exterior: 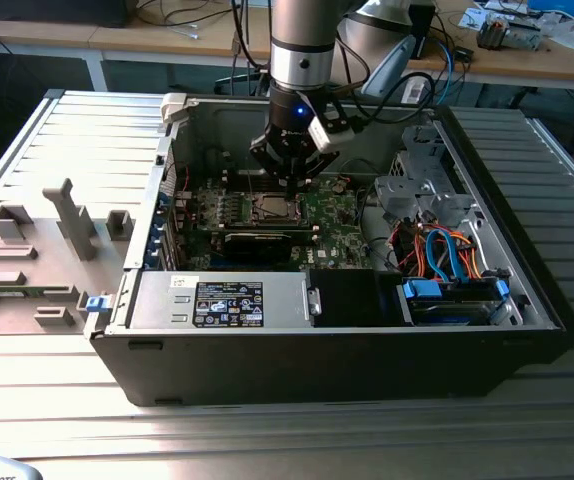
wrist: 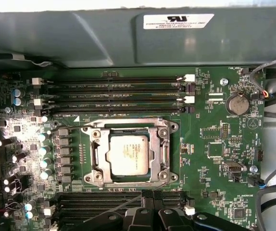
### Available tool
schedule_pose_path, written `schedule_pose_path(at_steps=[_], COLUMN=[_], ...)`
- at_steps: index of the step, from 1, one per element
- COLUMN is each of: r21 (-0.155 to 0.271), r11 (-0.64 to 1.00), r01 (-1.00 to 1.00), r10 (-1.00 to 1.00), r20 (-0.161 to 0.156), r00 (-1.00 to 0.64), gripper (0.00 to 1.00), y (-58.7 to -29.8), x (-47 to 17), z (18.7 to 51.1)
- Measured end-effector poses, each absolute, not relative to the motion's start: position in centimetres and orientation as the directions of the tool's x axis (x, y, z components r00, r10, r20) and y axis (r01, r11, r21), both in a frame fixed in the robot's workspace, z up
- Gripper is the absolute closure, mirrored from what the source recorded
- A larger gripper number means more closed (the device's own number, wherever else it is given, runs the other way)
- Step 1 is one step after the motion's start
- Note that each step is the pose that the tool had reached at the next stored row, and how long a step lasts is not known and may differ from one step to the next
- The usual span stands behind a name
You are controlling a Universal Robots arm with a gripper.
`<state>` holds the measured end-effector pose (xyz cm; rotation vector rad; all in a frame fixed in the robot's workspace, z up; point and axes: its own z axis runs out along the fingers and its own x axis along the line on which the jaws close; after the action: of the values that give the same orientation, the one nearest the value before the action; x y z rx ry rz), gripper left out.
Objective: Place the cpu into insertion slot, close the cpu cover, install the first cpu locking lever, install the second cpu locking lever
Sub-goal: 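Install the first cpu locking lever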
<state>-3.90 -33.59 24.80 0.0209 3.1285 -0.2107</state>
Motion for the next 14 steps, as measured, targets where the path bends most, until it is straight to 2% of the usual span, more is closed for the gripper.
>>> schedule_pose_path(at_steps=[14], r21=[-0.134], r11=[0.991], r01=[-0.018], r10=[-0.019], r20=[-0.007], r00=[-1.0], gripper=[0.89], y=[-33.59], x=[-3.9], z=[24.8])
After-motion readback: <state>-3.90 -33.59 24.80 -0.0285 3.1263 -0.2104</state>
